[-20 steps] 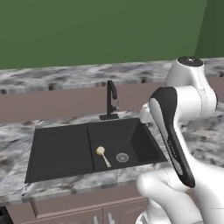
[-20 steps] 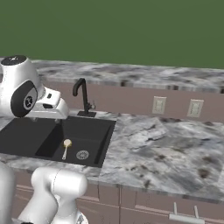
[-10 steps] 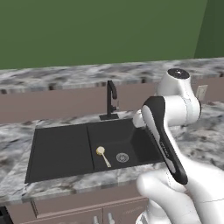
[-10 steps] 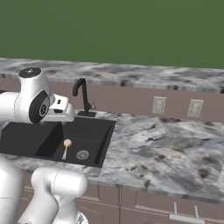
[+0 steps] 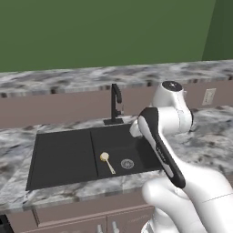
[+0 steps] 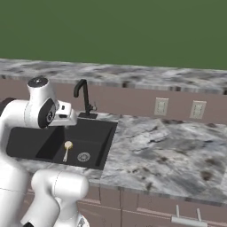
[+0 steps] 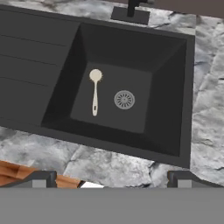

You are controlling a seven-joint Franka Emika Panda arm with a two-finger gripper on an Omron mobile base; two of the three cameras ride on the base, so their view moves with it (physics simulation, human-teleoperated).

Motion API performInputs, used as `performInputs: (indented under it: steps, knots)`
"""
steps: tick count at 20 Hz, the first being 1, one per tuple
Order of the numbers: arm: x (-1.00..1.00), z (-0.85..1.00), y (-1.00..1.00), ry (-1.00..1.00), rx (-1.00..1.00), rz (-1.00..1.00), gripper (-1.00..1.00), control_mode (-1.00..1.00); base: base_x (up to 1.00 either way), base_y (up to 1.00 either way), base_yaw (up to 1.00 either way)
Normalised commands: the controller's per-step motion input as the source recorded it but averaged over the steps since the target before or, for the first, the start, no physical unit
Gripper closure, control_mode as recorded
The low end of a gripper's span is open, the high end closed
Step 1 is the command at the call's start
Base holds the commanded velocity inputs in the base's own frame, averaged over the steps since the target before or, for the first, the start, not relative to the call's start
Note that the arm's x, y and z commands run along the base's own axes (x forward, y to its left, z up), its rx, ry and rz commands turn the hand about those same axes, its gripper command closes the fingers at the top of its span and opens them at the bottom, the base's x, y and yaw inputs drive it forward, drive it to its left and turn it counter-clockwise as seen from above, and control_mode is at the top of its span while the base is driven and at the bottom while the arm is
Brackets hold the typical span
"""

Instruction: Pick up the dish brush and bar soap from the sink, and place them back in the cabinet, and close the cabinet doors.

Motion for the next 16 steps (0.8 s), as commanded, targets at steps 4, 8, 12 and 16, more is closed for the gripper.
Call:
performInputs:
  steps: [4, 8, 12, 16]
  knots:
    - [0.15, -0.38, 0.21, 0.00, 0.00, 0.05, -1.00, -1.00, 0.00, 0.00, 0.00]
    - [0.16, -0.35, 0.24, 0.00, 0.00, 0.03, -1.00, -1.00, 0.00, 0.00, 0.00]
    - [0.22, -0.36, 0.23, 0.00, 0.00, 0.02, -1.00, -1.00, 0.00, 0.00, 0.00]
    - [0.26, -0.39, 0.20, 0.00, 0.00, 0.01, -1.00, -1.00, 0.00, 0.00, 0.00]
